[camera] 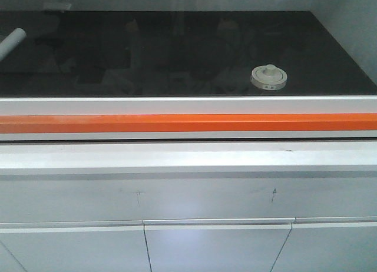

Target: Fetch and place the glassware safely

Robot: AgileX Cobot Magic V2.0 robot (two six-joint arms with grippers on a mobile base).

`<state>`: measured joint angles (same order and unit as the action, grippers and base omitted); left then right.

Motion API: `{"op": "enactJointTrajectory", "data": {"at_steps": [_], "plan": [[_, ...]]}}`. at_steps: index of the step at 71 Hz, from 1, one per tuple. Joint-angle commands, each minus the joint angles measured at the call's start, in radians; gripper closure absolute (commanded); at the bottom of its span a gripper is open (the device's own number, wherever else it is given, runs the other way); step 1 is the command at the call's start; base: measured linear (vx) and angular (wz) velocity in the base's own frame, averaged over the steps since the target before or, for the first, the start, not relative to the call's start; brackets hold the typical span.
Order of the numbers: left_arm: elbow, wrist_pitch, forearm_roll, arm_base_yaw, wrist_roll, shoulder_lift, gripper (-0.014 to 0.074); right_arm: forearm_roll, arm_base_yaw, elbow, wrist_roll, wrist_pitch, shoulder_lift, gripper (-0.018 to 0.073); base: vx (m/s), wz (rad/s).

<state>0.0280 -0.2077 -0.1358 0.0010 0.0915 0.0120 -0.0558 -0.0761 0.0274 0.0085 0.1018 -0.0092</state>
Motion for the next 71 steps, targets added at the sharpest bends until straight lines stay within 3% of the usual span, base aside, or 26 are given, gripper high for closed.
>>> {"op": "enactJointTrajectory", "data": {"at_steps": [1,71], "plan": [[0.028,0.068,0.007,-0.005,0.007,0.012,0.0603,-0.005,0.001,0.019,0.001,-0.066,-0.013,0.0563,0.0,0.0],[0.028,0.068,0.007,-0.005,0.007,0.012,0.0603,-0.005,0.001,0.019,0.001,-0.066,-0.013,0.0563,0.0,0.0]]}}
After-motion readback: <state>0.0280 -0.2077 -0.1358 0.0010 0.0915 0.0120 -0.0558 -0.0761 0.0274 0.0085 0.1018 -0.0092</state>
